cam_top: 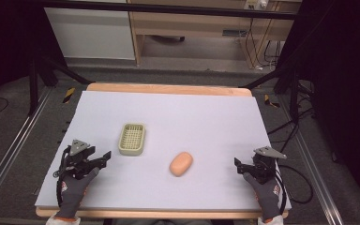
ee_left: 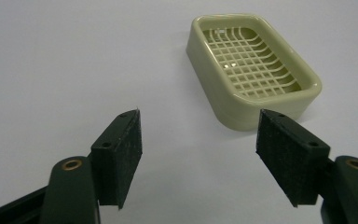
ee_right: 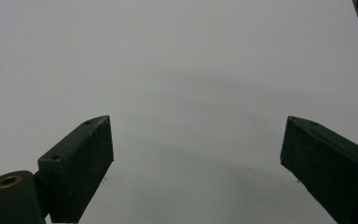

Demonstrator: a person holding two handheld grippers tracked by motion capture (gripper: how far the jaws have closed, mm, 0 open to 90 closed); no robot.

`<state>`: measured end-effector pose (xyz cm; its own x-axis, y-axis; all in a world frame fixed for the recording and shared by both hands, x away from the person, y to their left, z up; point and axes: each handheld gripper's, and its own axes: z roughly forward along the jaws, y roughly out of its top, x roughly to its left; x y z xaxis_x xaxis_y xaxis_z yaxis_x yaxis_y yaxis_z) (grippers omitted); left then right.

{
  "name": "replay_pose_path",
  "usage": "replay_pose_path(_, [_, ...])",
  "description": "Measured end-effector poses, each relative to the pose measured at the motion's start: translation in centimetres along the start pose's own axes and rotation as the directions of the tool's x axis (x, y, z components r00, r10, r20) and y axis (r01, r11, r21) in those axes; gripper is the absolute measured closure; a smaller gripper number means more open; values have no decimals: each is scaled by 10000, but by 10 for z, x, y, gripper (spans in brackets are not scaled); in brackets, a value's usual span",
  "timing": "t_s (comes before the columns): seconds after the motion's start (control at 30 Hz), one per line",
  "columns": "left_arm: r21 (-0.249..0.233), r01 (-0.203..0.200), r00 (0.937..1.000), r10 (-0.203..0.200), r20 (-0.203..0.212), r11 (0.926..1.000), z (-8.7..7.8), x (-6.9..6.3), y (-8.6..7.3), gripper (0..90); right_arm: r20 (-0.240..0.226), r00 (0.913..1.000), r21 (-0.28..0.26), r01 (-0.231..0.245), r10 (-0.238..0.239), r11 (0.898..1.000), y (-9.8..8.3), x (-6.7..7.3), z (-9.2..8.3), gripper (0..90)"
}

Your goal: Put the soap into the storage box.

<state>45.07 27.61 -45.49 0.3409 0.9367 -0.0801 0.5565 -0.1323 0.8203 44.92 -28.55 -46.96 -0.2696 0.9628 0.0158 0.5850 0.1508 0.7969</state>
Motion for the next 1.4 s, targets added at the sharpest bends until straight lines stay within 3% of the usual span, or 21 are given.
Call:
replay_pose_path(0.17, [-39, -129, 9996, 130, 234, 9999, -1, -6, 2, 331, 128, 9996, 170, 239, -241, 9996, -1, 3, 1, 103])
replay_pose_path(0.53, [-171, -437, 9957, 450, 815, 9989, -3, -26, 7, 339, 234, 9995, 165, 211, -215, 9996, -2, 8, 0, 104])
replay_pose_path(1.03, [-161, -674, 9904, 688, 1197, 9976, 3, -47, 9, 329, 17, 9995, 119, 314, -314, 9994, 0, 17, -1, 103])
replay_pose_path(1.4, [-98, -1073, 9834, 1075, 1461, 9942, 7, -64, 10, 325, 28, 9994, 57, 338, -338, 9994, 2, 21, -1, 103])
